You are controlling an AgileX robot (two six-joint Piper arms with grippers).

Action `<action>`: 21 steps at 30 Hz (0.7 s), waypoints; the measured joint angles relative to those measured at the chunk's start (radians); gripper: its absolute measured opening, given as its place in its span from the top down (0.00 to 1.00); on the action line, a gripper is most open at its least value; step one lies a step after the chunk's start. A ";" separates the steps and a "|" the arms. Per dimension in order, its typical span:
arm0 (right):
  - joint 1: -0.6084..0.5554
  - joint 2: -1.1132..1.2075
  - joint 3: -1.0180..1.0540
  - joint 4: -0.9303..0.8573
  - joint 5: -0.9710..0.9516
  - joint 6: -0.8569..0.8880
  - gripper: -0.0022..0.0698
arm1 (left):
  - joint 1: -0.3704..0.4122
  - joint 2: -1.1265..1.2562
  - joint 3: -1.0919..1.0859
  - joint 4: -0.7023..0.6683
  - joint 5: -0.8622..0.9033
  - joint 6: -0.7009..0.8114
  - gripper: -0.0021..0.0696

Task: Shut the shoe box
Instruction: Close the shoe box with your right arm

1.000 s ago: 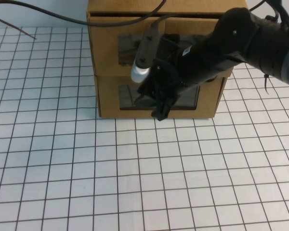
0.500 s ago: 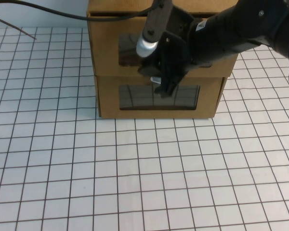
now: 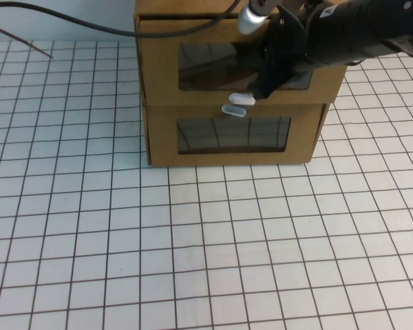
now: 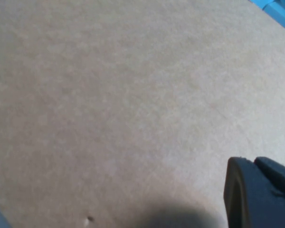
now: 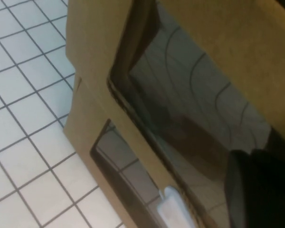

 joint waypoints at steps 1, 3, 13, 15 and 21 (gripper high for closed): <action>-0.001 -0.002 0.000 0.000 0.005 0.002 0.99 | 0.000 0.000 0.000 0.000 0.002 0.003 0.98; -0.003 -0.015 0.000 0.002 0.007 0.002 0.99 | 0.000 -0.003 0.000 0.002 0.014 0.007 0.98; -0.003 -0.055 -0.002 0.068 -0.099 0.005 0.99 | 0.000 -0.124 0.000 0.019 0.117 0.020 0.98; -0.003 -0.041 -0.002 0.074 -0.102 0.005 0.99 | 0.000 -0.154 0.000 0.042 0.142 0.022 0.98; -0.003 -0.087 -0.002 0.077 -0.041 0.005 0.99 | 0.000 -0.280 0.000 0.151 0.186 -0.009 0.98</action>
